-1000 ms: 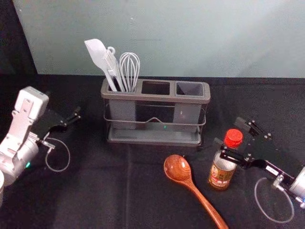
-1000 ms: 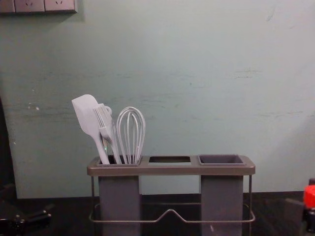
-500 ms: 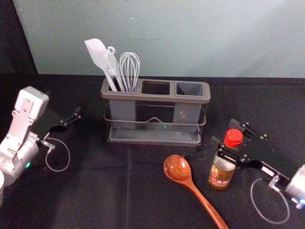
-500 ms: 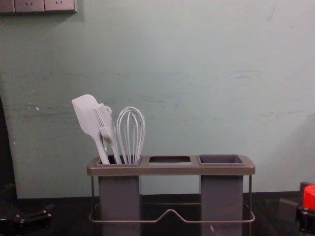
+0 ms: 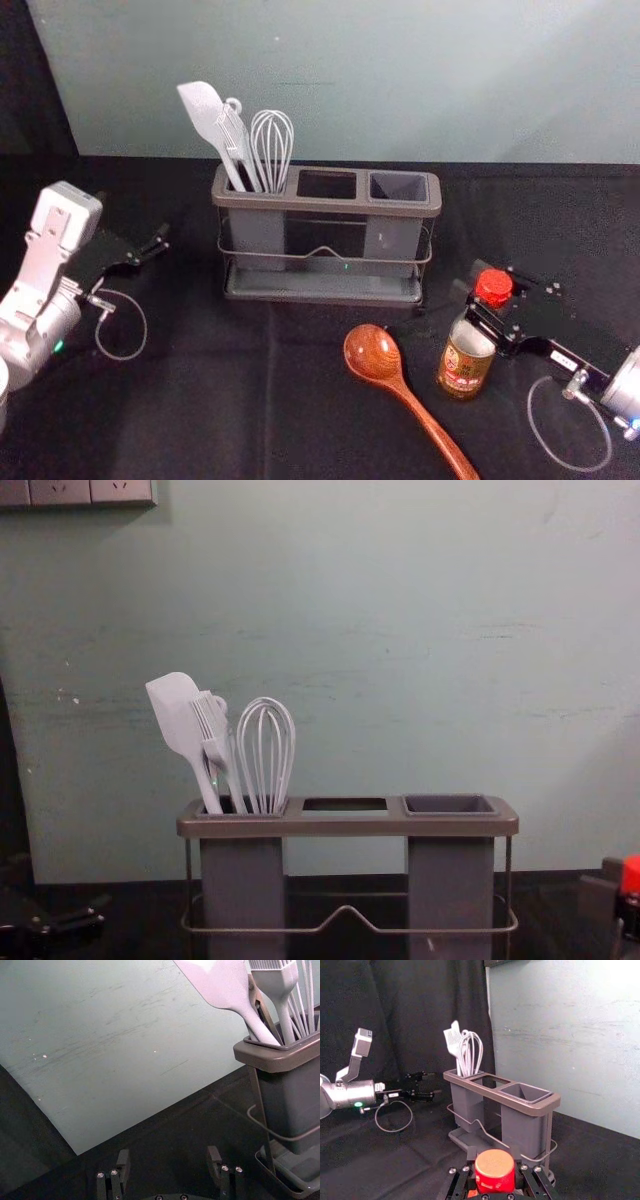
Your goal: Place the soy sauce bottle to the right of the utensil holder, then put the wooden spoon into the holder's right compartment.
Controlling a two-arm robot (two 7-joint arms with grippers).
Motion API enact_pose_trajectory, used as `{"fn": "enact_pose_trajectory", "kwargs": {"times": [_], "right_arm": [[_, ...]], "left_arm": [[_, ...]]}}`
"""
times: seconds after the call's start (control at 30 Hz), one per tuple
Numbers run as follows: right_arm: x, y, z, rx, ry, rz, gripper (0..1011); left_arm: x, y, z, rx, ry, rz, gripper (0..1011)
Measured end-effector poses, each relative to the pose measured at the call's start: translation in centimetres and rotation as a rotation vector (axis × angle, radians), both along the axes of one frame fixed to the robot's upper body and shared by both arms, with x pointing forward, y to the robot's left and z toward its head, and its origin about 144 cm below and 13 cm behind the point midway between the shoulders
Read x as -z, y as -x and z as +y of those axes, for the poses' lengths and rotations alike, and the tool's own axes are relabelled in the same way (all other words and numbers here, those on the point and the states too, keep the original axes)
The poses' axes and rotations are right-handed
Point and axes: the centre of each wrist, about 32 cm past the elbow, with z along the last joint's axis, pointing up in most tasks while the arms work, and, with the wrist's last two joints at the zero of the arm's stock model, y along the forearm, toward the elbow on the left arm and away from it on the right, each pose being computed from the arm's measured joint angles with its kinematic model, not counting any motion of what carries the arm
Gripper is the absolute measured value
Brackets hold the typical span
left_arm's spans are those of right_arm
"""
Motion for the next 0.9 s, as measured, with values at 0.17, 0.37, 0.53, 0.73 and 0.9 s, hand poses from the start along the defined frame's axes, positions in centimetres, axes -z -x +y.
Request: {"fn": "enact_pose_trajectory", "kwargs": {"times": [0.17, 0.37, 0.53, 0.73, 0.9], "right_arm": [[-0.3, 0.0, -0.2, 0.004, -0.004, 0.0, 382], [-1.0, -0.7, -0.8, 0.025, -0.003, -0.019, 383], [-1.6, -2.2, -1.2, 0.043, 0.004, -0.038, 382], [-1.9, -4.1, -1.3, 0.051, 0.007, -0.049, 382], [-1.9, -5.4, -1.0, 0.047, 0.013, -0.055, 382]], "left_arm": [[0.0, 0.0, 0.0, 0.0, 0.0, 0.0, 1005], [0.0, 0.0, 0.0, 0.0, 0.0, 0.0, 1005], [0.0, 0.0, 0.0, 0.0, 0.0, 0.0, 1005], [0.0, 0.0, 0.0, 0.0, 0.0, 0.0, 1005], [0.0, 0.0, 0.0, 0.0, 0.0, 0.0, 1005]]}}
